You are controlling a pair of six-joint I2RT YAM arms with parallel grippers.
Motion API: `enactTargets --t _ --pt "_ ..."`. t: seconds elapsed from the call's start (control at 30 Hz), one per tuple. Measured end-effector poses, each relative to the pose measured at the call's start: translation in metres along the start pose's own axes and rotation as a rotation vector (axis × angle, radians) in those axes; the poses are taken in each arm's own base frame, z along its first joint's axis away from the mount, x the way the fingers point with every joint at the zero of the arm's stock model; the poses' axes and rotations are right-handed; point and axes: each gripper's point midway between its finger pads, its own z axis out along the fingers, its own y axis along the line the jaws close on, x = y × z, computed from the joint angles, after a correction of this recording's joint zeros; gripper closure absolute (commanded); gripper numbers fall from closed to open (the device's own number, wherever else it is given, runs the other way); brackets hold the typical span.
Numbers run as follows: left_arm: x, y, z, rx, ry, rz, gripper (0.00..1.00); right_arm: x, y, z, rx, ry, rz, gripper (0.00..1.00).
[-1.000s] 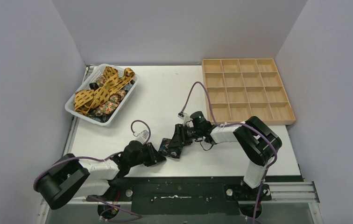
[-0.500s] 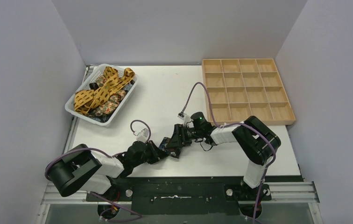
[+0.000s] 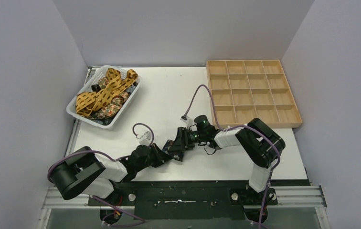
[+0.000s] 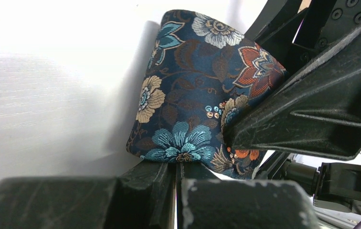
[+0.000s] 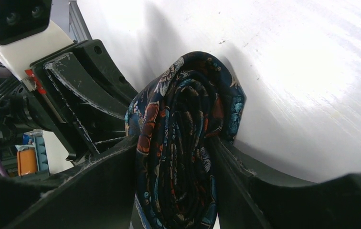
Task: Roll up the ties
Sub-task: Roll the tie at the center of the board, then pick up the tie at the center of the board.
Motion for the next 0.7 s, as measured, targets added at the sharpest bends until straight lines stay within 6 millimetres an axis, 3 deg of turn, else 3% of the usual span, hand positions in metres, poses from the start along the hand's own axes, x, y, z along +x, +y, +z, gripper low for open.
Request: enactTargets --t 0.2,0.4,0.57,0.7 --pt "-0.0026 0.0009 0.0003 -0.007 -0.015 -0.002 1.0 0.0029 0.0026 0.0021 -0.003 0.01 -0.01 0.54" --pt "-0.0043 0.0015 0.0006 -0.01 -0.024 -0.003 1.0 0.0028 0.0044 0.0039 0.003 0.018 -0.018 0.71" --pt "-0.0068 0.0024 0.0008 -0.017 -0.038 -0.003 1.0 -0.0006 0.0057 0.0048 0.004 0.012 -0.03 0.91" --pt "-0.0077 0.0028 0.0005 -0.021 -0.044 -0.004 1.0 -0.0027 0.0069 0.0051 0.004 0.009 -0.035 0.93"
